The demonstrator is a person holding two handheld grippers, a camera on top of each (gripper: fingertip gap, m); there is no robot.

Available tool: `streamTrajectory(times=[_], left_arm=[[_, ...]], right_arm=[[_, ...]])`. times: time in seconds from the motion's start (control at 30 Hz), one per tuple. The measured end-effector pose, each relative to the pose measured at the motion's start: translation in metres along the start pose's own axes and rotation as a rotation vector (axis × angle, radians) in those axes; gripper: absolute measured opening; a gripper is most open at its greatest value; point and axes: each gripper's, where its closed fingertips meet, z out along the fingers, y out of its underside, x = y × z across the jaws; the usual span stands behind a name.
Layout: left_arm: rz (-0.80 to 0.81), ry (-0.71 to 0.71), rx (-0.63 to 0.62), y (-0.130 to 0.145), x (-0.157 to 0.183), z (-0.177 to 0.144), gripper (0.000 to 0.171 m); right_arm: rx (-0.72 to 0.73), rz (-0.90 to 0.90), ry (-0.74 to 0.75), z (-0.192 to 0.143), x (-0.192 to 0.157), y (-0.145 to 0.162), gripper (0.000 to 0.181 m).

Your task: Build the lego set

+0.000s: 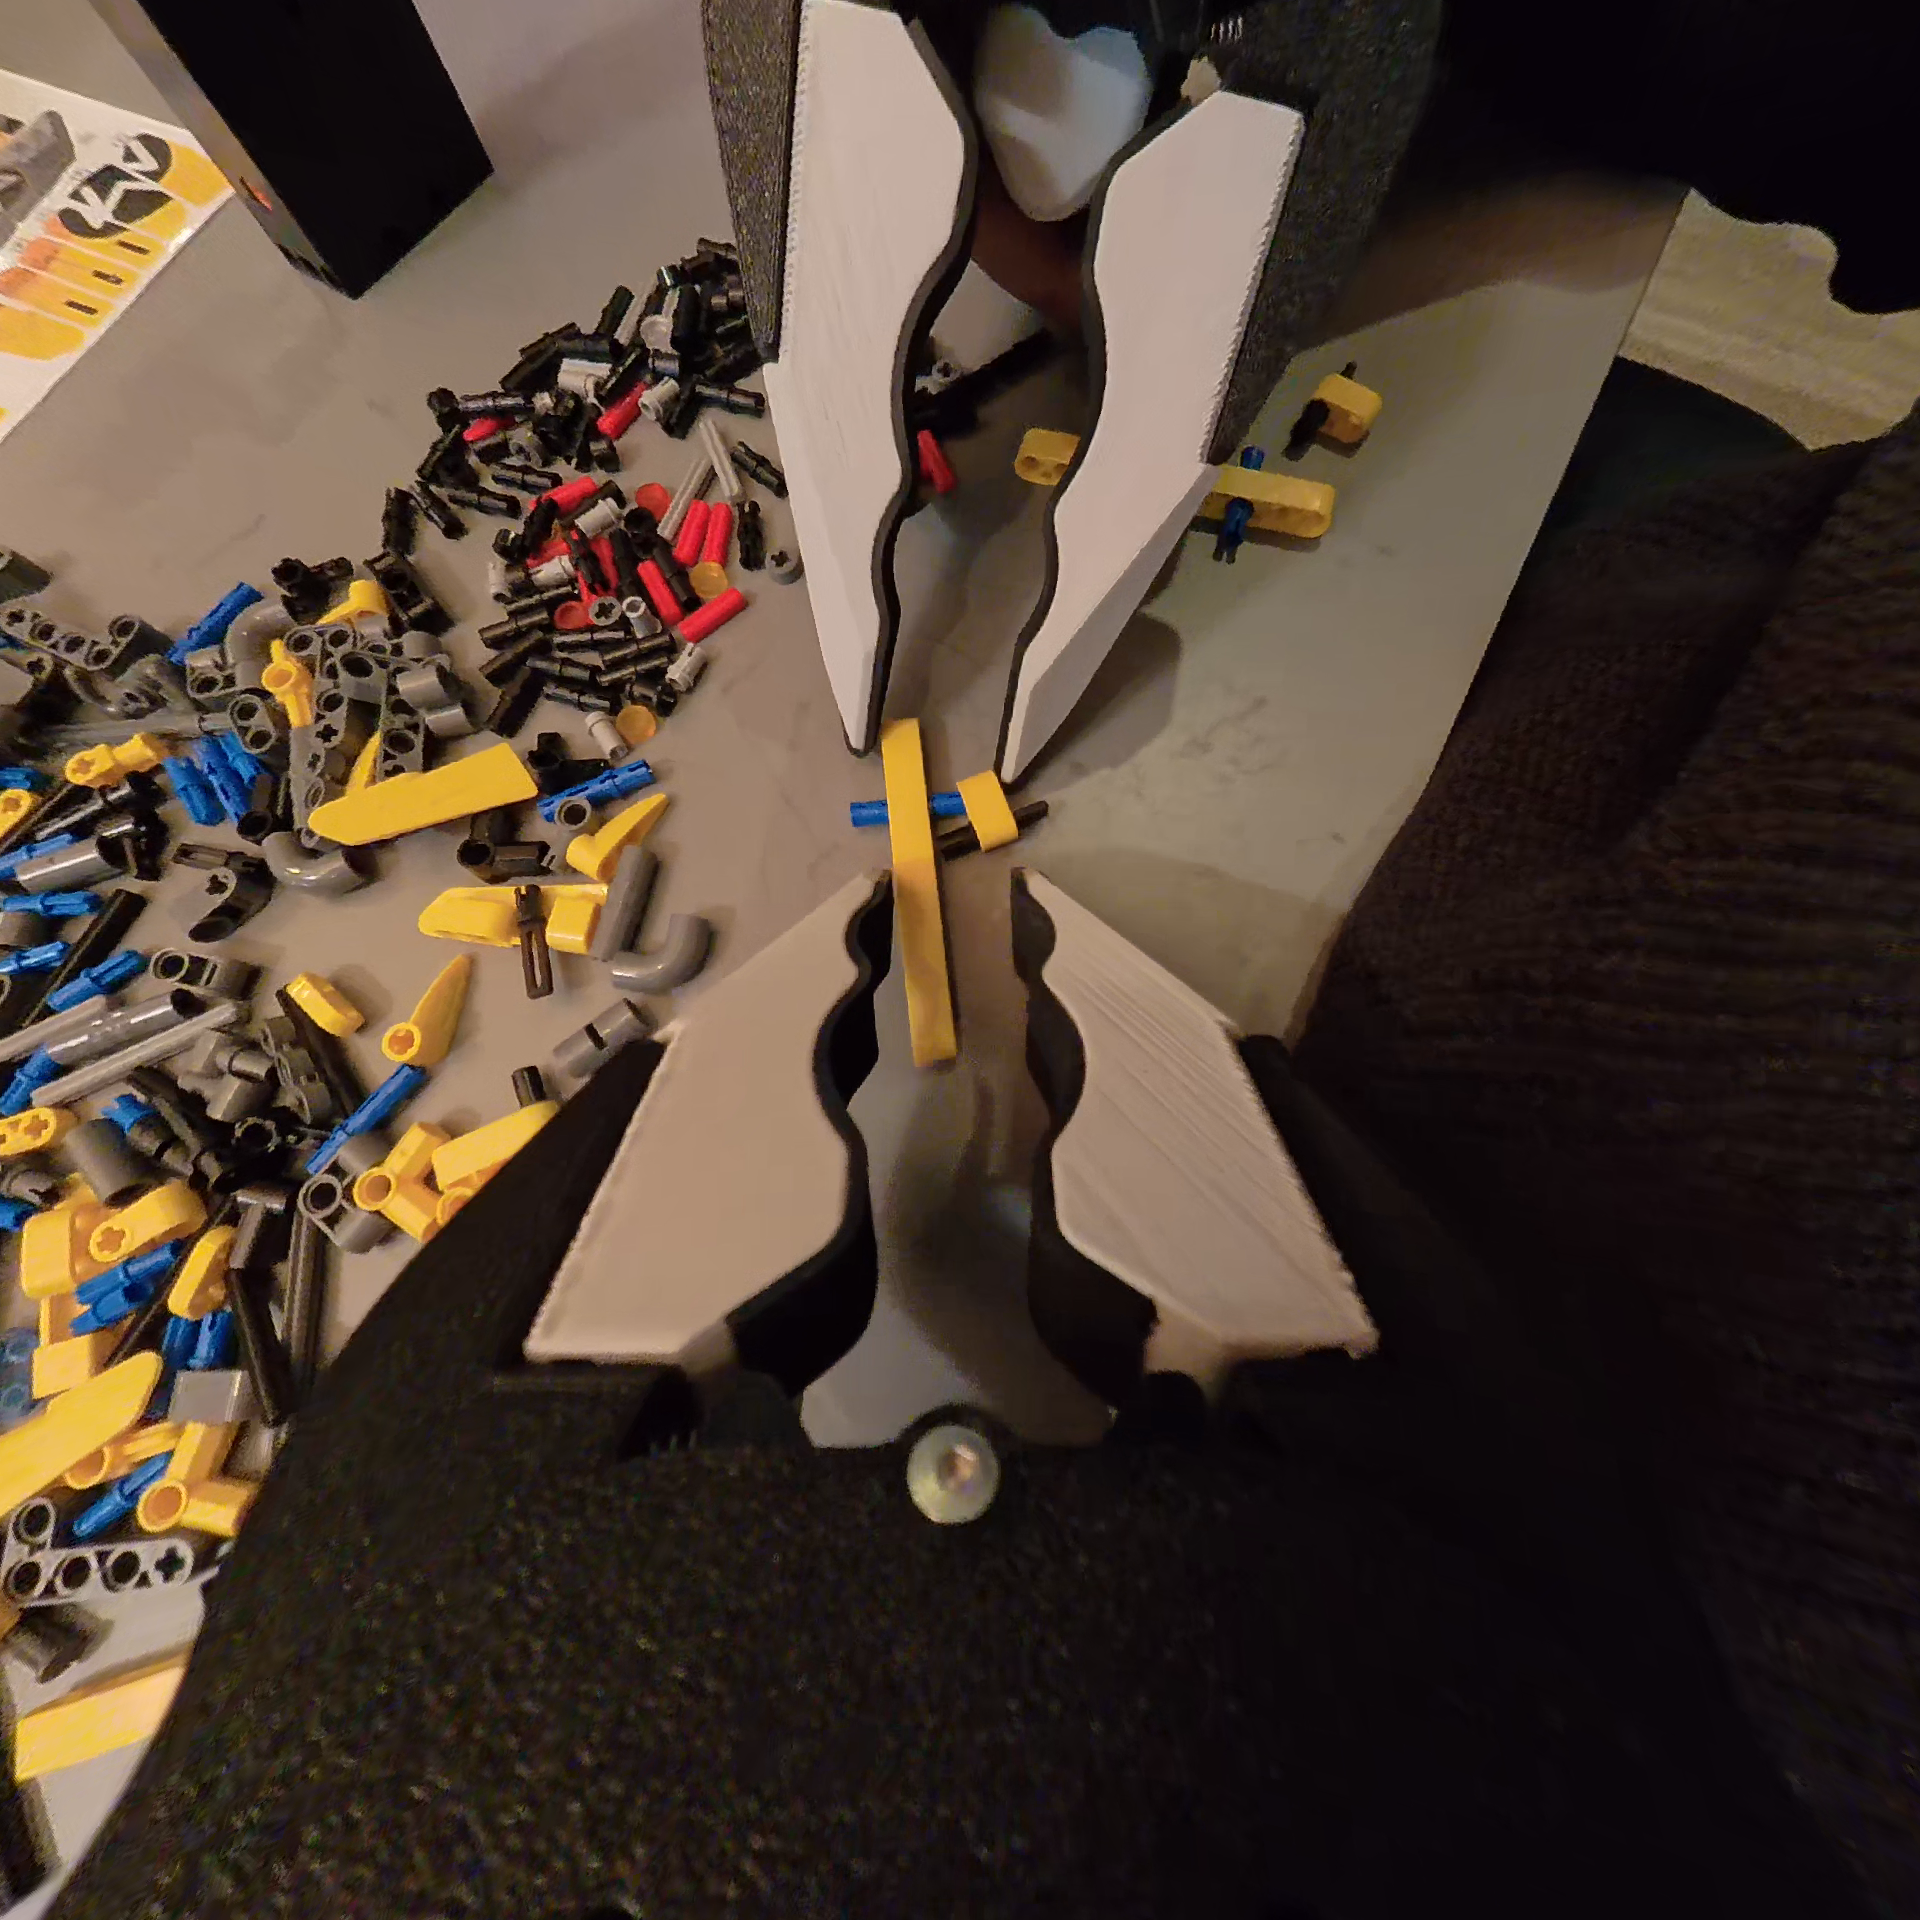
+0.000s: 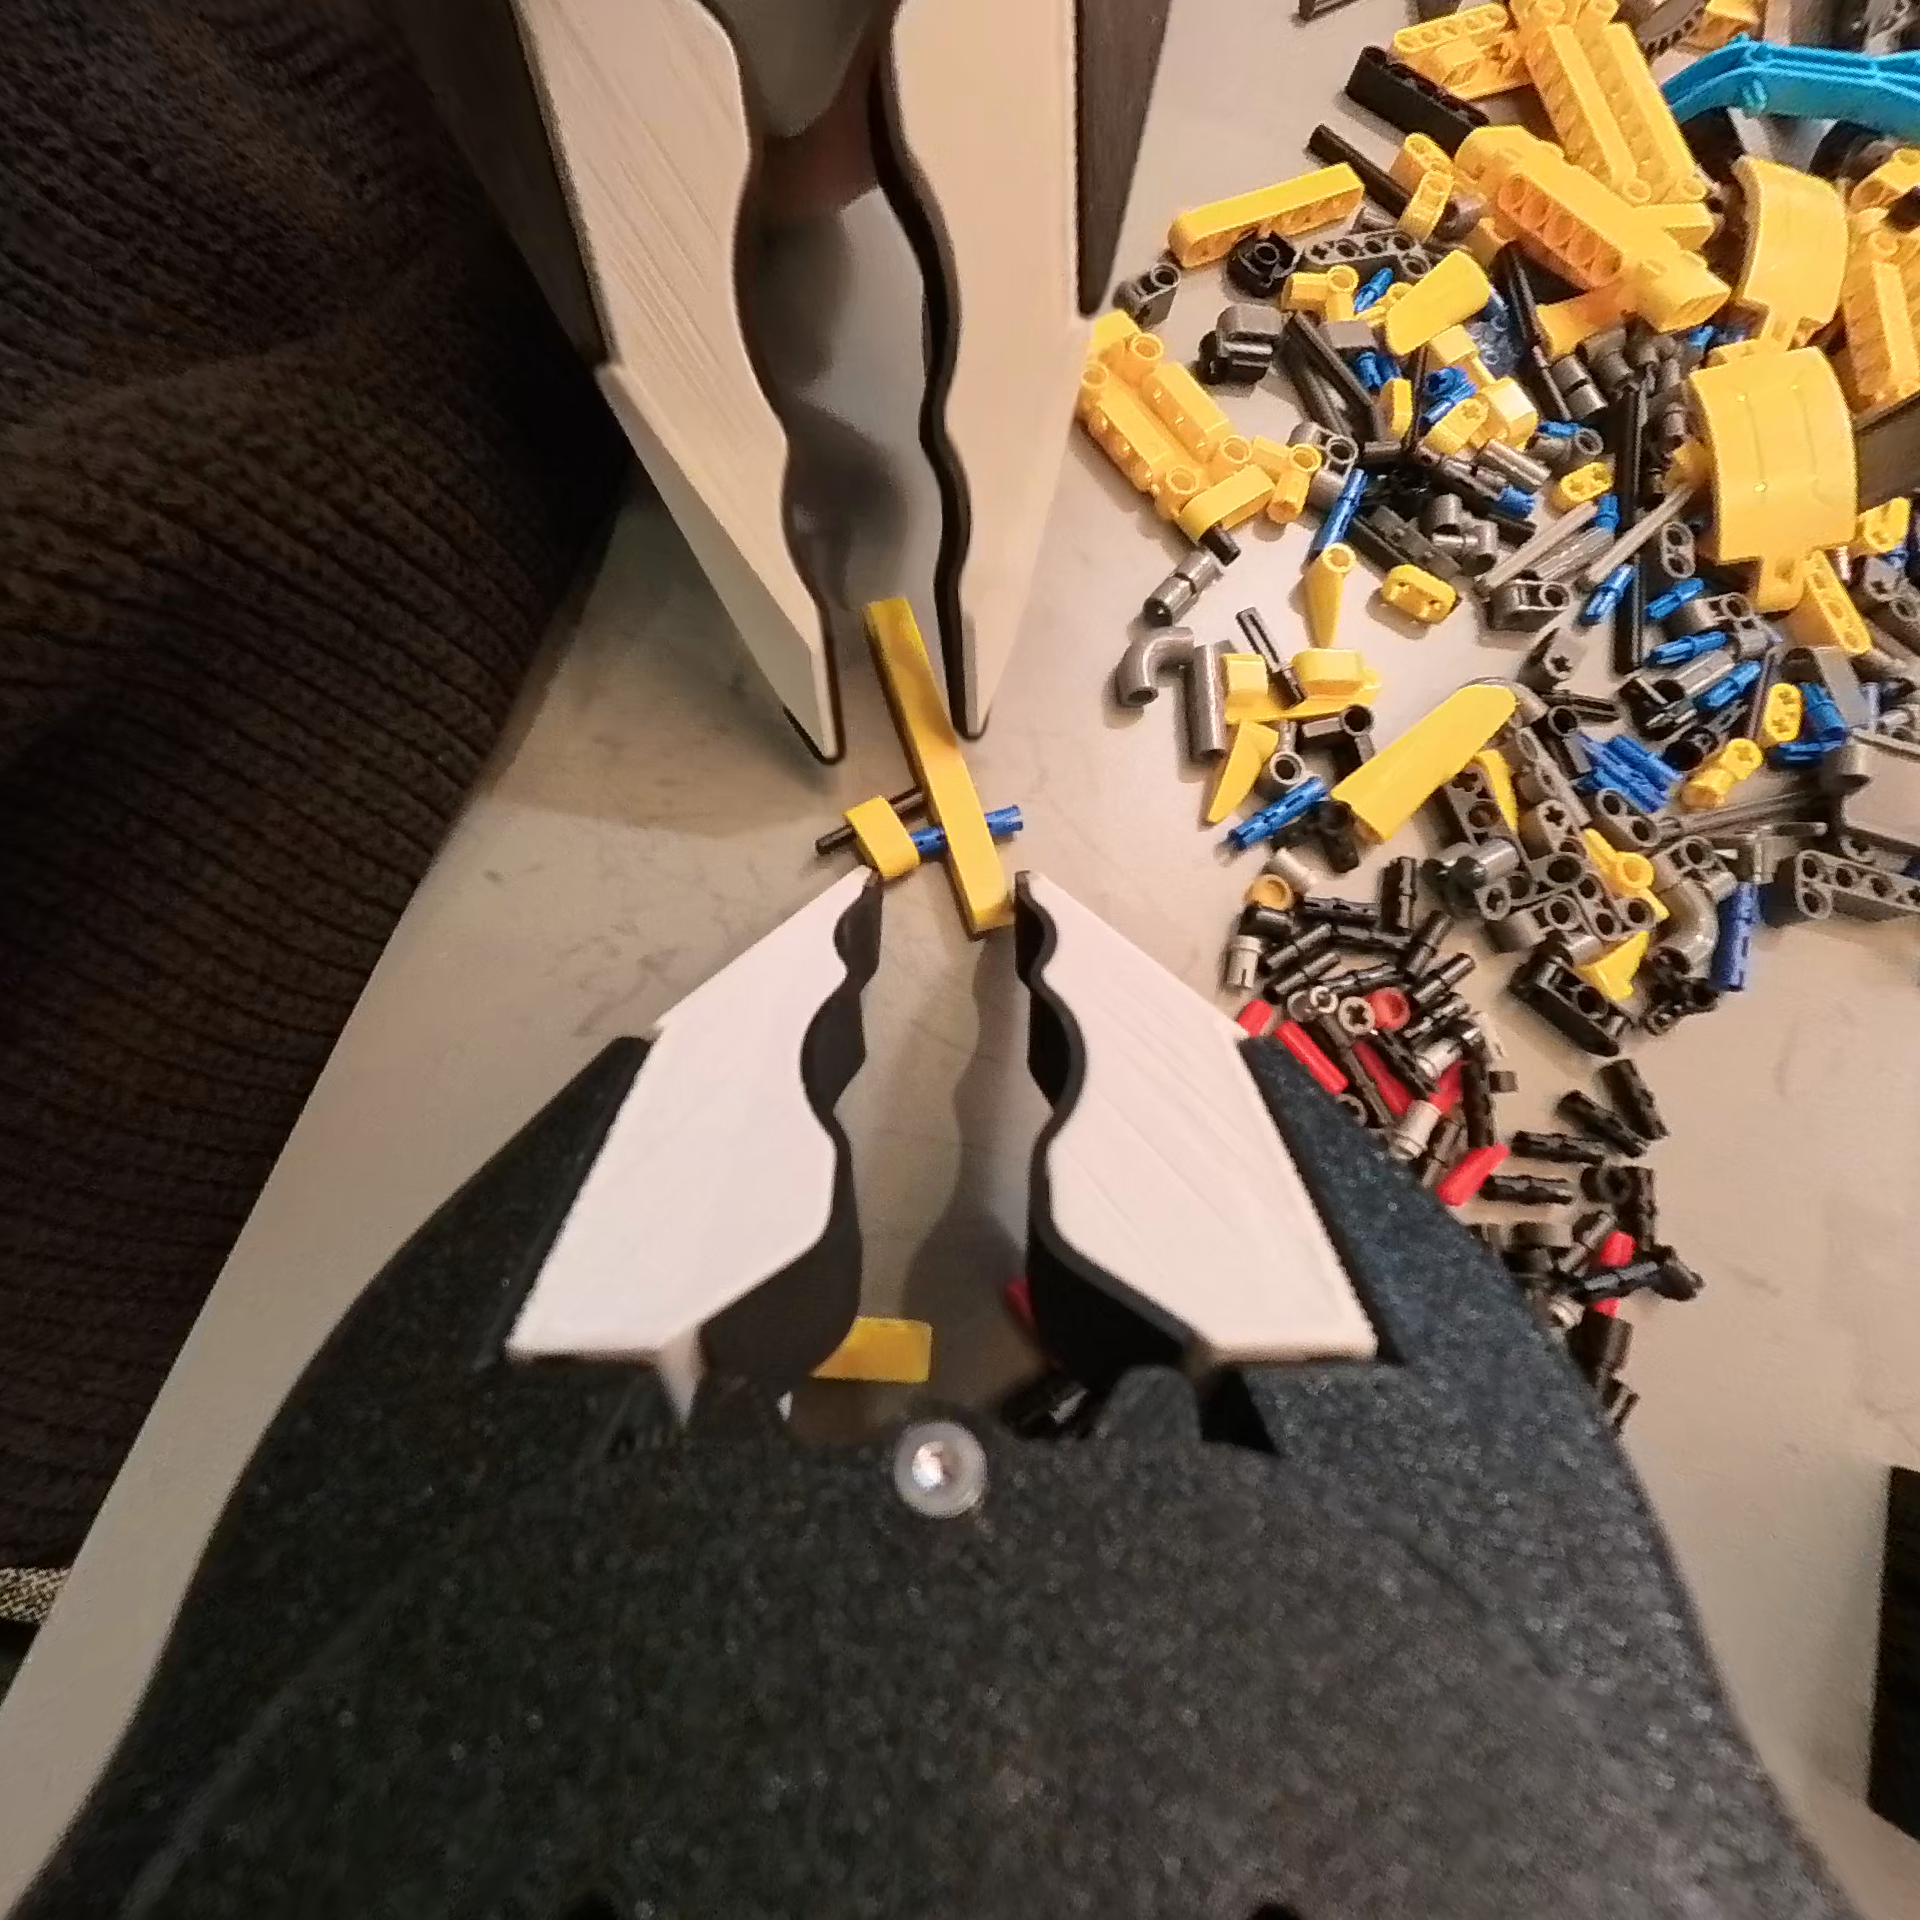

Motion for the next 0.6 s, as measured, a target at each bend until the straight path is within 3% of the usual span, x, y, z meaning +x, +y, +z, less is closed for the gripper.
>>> streamTrajectory(times=[0.1, 0.6], left_arm=[[-0.013, -0.011, 0.016, -0.002, -0.001, 0.0, 0.031], [-0.069, -0.024, -0.016, -0.002, 0.002, 0.012, 0.032]], right_arm=[[-0.003, -0.004, 0.004, 0.0, 0.0, 0.0, 0.026], [-0.012, -0.012, 0.015, 0.0, -0.001, 0.0, 0.025]])
